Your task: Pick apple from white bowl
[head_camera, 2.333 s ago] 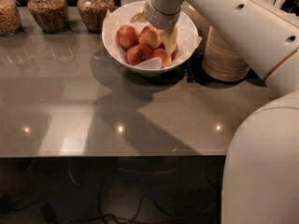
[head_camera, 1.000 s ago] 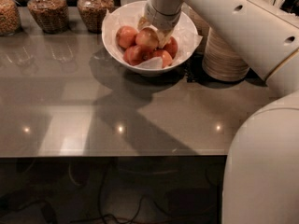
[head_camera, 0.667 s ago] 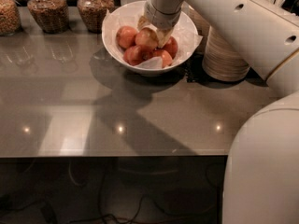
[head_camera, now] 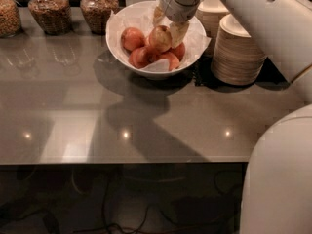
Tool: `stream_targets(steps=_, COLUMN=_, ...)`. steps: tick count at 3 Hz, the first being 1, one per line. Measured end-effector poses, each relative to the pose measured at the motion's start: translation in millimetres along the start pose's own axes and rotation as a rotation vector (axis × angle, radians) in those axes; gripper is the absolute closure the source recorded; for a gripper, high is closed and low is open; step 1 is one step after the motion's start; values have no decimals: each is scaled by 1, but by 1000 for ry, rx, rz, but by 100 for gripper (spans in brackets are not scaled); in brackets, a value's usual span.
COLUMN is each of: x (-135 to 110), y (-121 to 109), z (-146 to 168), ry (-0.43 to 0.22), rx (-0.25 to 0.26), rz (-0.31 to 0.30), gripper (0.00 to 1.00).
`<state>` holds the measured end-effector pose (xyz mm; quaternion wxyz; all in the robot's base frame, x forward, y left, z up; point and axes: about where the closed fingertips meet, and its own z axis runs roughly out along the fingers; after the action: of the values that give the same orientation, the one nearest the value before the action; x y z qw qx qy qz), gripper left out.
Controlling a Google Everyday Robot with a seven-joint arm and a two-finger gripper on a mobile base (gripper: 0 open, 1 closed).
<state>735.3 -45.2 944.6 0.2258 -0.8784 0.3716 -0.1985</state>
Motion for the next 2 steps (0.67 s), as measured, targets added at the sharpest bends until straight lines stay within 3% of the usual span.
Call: stream_targets(steps=2, x=16, y=11, z=-11, ry=-13, rx=7, rz=148, gripper=100)
